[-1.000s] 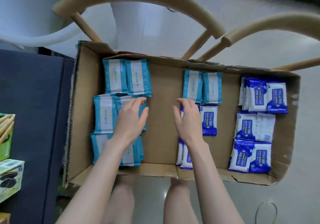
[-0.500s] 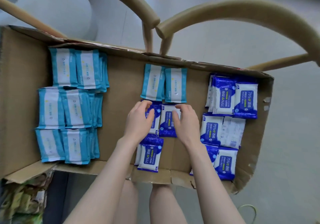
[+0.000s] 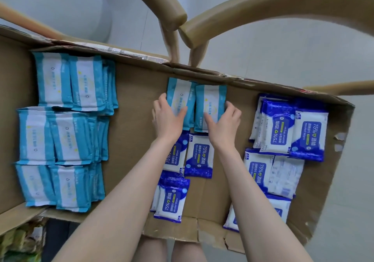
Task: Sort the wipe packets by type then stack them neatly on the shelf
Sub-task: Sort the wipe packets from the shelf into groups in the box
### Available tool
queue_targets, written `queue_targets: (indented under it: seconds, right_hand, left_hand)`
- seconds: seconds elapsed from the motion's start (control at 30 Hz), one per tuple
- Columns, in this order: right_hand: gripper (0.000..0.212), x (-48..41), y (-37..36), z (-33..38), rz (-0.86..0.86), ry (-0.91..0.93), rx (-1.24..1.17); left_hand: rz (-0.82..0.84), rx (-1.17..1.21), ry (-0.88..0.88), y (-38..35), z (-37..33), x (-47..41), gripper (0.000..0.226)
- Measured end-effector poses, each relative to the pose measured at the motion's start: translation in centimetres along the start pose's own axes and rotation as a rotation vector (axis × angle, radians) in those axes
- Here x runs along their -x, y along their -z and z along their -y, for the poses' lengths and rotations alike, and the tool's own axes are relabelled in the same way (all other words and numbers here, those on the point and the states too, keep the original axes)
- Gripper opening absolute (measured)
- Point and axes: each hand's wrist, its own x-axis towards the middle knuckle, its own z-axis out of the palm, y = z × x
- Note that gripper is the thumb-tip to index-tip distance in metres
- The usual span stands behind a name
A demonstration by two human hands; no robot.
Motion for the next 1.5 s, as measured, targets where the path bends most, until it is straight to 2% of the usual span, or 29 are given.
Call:
queue_targets:
  seconds: [0.13,0.23,0.3,0.47,0.6,0.73,0.87,1.03,1.17,1.3,1.4,1.5]
  right_hand:
    - [0.068,-1.5,-0.3,-0.2,0.043,-0.085,-0.071]
    - [0.045,-1.7,0.5,0.1,0.095,-0.066,-0.147]
    - [0.033,-1.2,1.2,0.6,0.125,-0.006,-0.204]
    - [0.026,2.6,2.3,2.5,0.200,-0.002,-0.513]
    - [0.029,6.3,1.6,4.8,0.268,0.007,-0.671]
    - [0.029,9.4,-0.5,7.1,0.368,0.002,-0.758]
    - [0.020,11.8,-3.7,10.1,0.413,-0.003,-0.763]
    - [0.022,13.2,-8.1,14.4,0.353,0.004,-0.704]
    - [0.026,13.6,-11.7,17.6,0.296,-0.038,-0.659]
    - [0.040,12.5,-15.2,20.9,0.253,-0.006,-0.595]
    - [0.033,10.9,-16.9,23.0,0.231,0.024,-0.552]
    - [0.045,9.3,-18.1,24.1,0.159,0.091,-0.337]
  left_hand:
    - [0.019,0.129,0.121,0.1,0.2,-1.3,0.056]
    - [0.125,0.255,0.131,1.1,0.1,-1.5,0.035]
    - [0.131,0.309,0.086,2.0,-0.1,-0.8,0.028]
    - [0.024,0.531,0.083,5.3,0.3,3.1,0.028]
    - [-0.030,0.686,0.055,9.3,1.9,5.4,0.034]
    - [-0.081,0.699,0.031,12.8,5.1,5.8,0.039]
    - [-0.091,0.711,0.065,16.0,7.9,4.8,0.036]
    - [-0.027,0.623,0.040,20.5,11.2,1.5,0.026]
    - [0.009,0.502,-0.012,23.9,12.7,-2.1,0.035]
    - [0.000,0.396,-0.080,26.3,13.4,-6.1,0.042]
    - [-0.032,0.343,-0.109,27.4,13.5,-9.0,0.044]
    - [-0.041,0.296,-0.120,27.5,14.0,-11.1,0.044]
